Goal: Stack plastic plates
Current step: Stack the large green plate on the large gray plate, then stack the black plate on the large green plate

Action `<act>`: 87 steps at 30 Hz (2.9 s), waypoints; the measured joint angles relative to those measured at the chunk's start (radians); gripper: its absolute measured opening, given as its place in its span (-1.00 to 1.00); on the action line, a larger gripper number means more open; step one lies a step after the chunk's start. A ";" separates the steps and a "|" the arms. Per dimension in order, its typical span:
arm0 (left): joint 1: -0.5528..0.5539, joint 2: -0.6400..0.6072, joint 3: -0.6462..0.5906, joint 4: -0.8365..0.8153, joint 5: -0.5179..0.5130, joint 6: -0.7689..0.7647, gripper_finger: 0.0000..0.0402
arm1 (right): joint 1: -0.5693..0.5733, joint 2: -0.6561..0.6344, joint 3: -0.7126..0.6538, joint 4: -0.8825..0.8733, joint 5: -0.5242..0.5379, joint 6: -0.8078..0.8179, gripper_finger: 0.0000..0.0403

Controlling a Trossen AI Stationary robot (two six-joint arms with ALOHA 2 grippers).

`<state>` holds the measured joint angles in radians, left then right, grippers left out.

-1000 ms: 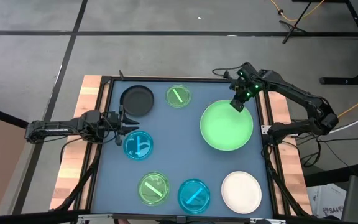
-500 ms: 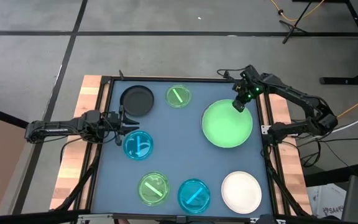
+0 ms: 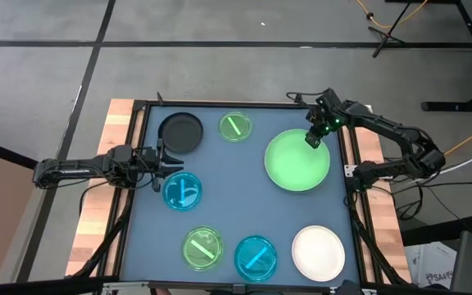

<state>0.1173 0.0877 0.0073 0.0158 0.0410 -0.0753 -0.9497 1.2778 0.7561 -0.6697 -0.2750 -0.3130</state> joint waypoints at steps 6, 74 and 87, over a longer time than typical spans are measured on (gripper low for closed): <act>0.000 0.000 0.000 0.000 0.000 0.000 -0.57 | 0.000 0.000 -0.001 -0.003 0.085 0.002 -1.00; 0.000 0.000 -0.001 0.164 -0.173 -0.003 -0.57 | 0.000 0.000 -0.001 -0.005 0.159 0.001 -0.62; 0.000 0.018 -0.001 0.283 -0.224 -0.032 -0.57 | 0.000 0.001 -0.001 -0.005 0.159 0.001 -0.62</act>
<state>0.1173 0.1057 0.0067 0.2986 -0.1828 -0.1071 -0.9497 1.2785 0.7551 -0.6743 -0.1162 -0.3119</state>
